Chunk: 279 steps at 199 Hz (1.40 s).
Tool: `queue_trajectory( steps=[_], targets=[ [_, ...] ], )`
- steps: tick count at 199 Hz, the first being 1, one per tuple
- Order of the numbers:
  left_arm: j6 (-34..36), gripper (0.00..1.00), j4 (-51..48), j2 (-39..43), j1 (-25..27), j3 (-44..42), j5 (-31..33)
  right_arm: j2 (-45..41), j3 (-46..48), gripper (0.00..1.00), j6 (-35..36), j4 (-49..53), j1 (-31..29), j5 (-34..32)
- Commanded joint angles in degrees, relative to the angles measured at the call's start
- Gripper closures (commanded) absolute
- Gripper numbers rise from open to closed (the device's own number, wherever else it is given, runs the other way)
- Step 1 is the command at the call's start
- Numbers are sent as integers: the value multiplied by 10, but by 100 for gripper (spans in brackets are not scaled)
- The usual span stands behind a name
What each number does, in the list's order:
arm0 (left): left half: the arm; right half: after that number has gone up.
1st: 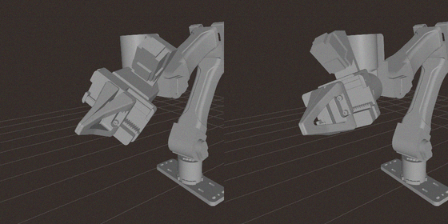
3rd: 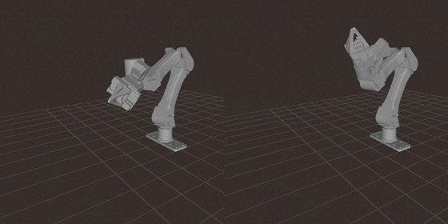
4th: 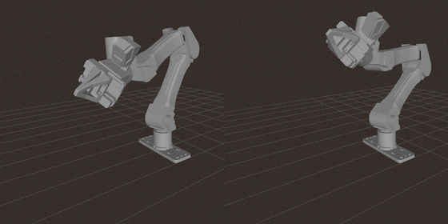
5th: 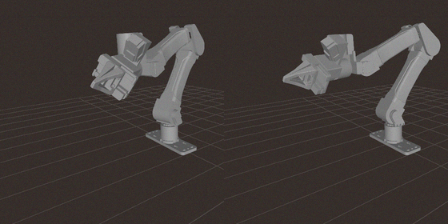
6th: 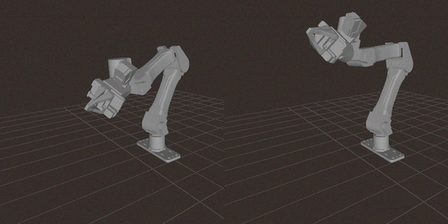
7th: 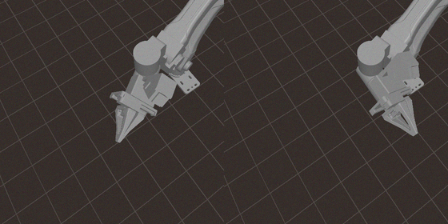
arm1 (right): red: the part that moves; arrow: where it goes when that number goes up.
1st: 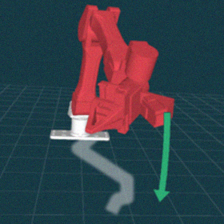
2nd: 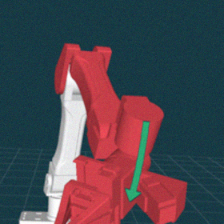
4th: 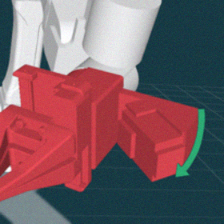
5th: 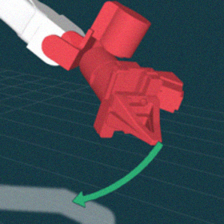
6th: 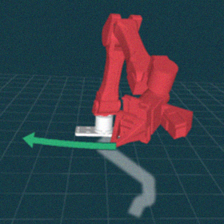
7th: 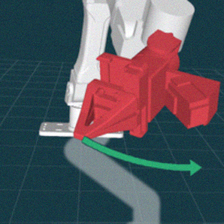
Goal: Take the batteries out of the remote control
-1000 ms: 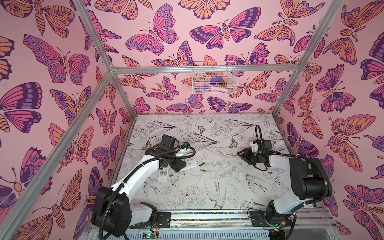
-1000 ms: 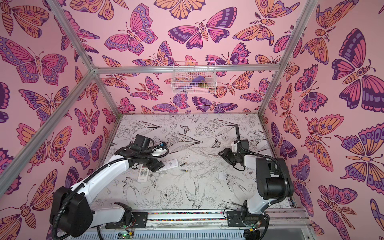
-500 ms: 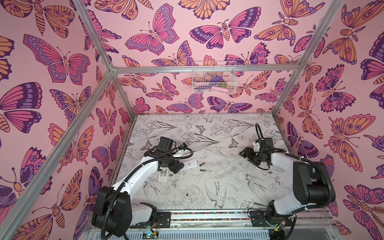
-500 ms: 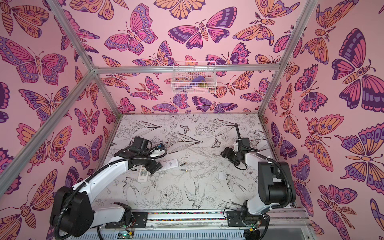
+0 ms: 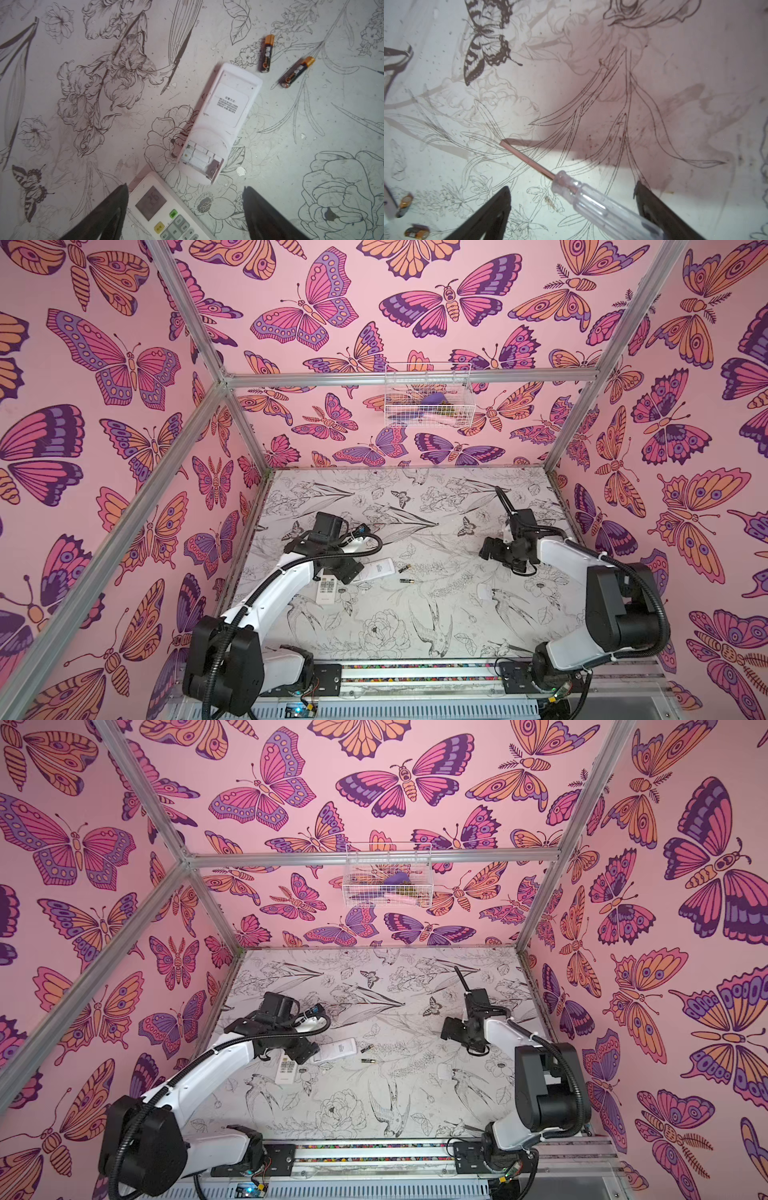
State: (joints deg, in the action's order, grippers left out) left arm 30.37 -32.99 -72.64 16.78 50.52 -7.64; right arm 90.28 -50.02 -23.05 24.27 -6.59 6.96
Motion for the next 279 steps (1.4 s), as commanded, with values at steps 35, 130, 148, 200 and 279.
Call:
queue_trajectory(
  steps=[35,130,148,200,279],
  targets=[
    [-8,11,-32,16,-5,32,47,33,-55,6,45,103,-24,-79],
    [-59,6,-93,14,-35,11,72,2,-124,6,77,190,-94,-107],
    [-56,2,-79,8,-38,-4,70,-16,-124,6,73,179,-95,-129],
    [-63,0,-79,3,-43,-25,79,27,-132,6,85,197,-94,-141],
    [-107,0,-70,-51,-57,-27,100,-65,-114,6,71,183,-94,-133]
  ],
)
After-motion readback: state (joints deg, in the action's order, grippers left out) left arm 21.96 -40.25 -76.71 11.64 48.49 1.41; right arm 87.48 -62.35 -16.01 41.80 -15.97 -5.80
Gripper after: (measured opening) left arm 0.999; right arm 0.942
